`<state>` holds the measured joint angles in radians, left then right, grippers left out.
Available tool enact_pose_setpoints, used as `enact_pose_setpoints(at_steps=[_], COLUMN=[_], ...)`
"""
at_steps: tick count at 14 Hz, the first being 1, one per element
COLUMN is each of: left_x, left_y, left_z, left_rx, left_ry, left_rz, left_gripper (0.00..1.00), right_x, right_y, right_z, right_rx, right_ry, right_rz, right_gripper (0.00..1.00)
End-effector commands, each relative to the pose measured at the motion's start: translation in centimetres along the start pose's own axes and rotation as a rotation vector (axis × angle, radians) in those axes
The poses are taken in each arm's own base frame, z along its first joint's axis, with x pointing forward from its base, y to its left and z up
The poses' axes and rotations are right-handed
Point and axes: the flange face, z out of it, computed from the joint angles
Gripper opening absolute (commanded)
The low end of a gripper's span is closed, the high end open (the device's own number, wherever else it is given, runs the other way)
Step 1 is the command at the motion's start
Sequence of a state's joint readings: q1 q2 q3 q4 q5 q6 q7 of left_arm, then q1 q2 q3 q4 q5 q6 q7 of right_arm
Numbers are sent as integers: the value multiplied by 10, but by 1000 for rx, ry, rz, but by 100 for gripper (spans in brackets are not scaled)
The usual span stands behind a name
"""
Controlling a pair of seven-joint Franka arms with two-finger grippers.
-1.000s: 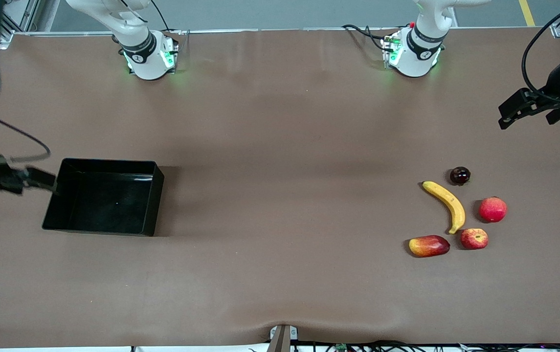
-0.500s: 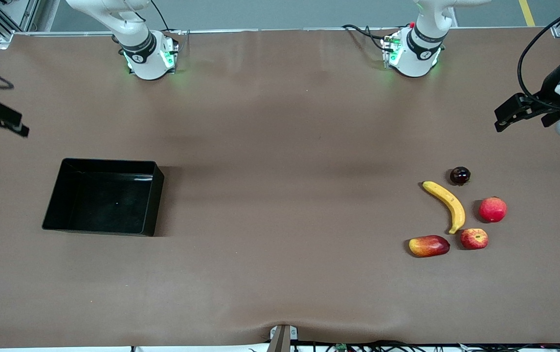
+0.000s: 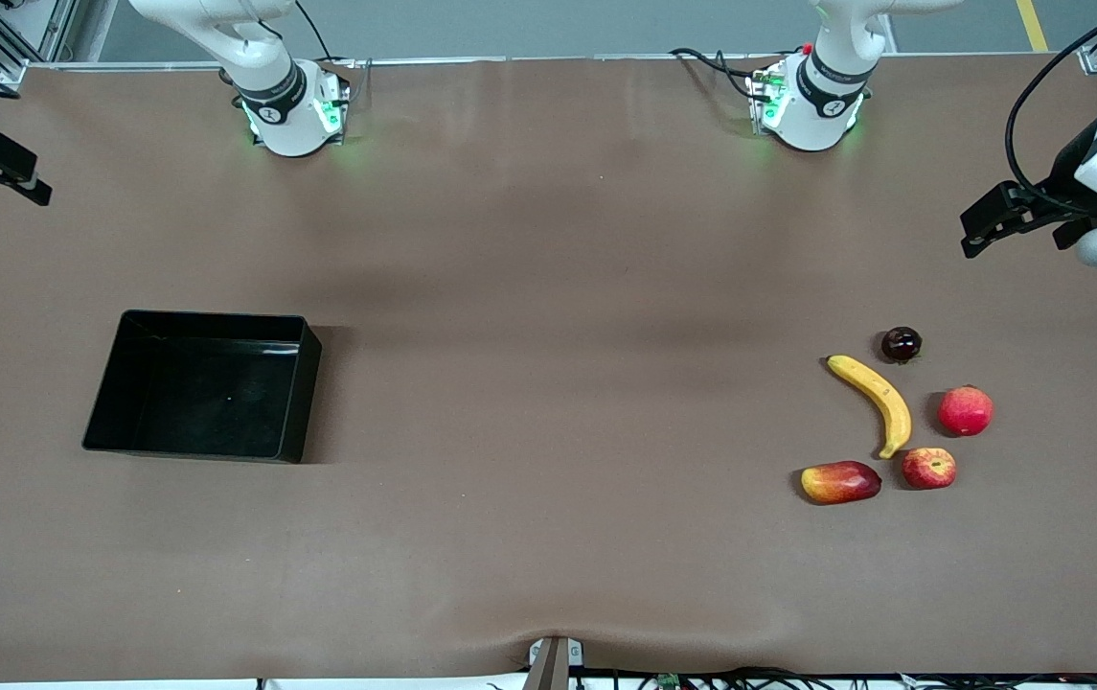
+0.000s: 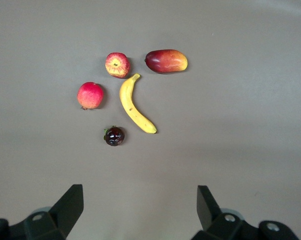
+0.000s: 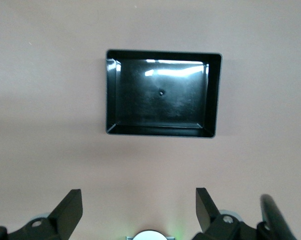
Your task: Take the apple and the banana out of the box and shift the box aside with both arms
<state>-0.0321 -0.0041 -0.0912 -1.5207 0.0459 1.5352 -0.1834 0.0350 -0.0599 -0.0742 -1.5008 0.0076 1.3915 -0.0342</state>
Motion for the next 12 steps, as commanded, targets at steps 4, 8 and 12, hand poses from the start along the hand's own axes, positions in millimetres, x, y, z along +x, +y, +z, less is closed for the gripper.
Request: enact_pose_setpoints(at_steps=[4, 8, 12], left_x=[-10, -9, -9], left_y=[20, 15, 18], left_z=[-11, -13, -17], left_rx=[-45, -47, -51], left_ry=[8, 12, 19], left_rz=[44, 35, 40], left_gripper=[100, 100, 100], right_x=[8, 11, 11], right_y=[0, 0, 1], right_z=[10, 10, 10], right_rx=[-28, -29, -27], right_ry=[64, 70, 72], right_rz=[4, 3, 4], right_gripper=[100, 100, 100])
